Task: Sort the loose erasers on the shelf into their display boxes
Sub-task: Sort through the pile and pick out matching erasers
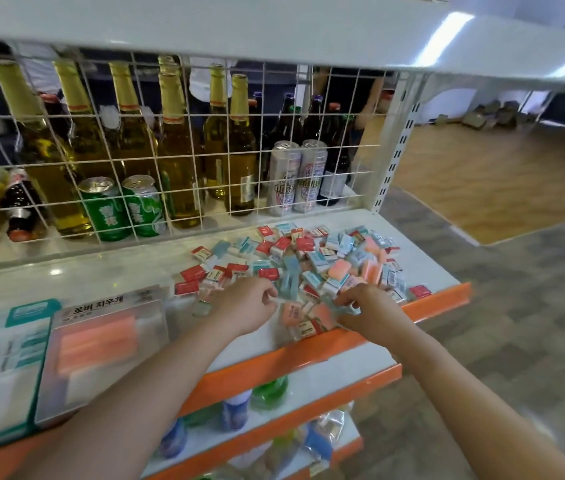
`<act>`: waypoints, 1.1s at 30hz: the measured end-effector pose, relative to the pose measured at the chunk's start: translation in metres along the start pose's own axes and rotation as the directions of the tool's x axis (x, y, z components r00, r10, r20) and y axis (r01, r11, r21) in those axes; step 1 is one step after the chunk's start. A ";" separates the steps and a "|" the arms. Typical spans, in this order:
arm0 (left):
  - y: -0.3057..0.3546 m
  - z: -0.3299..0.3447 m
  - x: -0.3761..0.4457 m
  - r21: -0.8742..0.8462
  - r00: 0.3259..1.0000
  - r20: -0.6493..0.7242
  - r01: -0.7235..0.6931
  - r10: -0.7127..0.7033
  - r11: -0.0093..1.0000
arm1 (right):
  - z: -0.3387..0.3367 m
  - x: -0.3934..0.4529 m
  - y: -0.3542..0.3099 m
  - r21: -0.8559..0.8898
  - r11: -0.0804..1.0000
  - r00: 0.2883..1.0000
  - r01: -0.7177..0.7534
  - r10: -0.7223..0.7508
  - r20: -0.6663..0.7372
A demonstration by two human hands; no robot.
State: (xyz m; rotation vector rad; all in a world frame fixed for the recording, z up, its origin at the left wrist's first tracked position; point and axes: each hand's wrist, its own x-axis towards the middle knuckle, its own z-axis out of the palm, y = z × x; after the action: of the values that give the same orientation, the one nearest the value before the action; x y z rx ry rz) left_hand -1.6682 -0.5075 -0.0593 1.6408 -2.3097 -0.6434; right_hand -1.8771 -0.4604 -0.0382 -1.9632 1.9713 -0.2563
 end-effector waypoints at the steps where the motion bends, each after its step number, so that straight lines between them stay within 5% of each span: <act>1: 0.002 0.002 0.002 -0.005 1.000 -0.001 0.009 -0.009 1.000 | 0.001 0.000 0.001 0.006 1.000 1.000 -0.002 0.002 0.009; 15: 0.018 0.020 0.028 -0.126 0.981 -0.118 0.139 -0.153 0.982 | 0.000 0.003 0.014 0.140 0.987 0.996 0.082 -0.086 0.018; 24: 0.041 0.028 0.043 0.127 0.975 -0.141 0.192 -0.173 0.973 | -0.008 0.004 0.018 0.254 0.964 0.995 0.073 -0.054 -0.080; 33: 0.024 0.014 0.031 -0.211 0.954 -0.170 0.209 -0.247 0.955 | -0.008 0.006 0.013 0.335 0.941 0.987 0.045 0.009 -0.158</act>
State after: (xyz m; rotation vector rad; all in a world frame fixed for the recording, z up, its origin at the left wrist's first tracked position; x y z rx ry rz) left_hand -1.7048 -0.5274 -0.0619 1.8061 -1.8776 -0.6934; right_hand -1.8916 -0.4668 -0.0361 -1.7838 1.8526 -0.7253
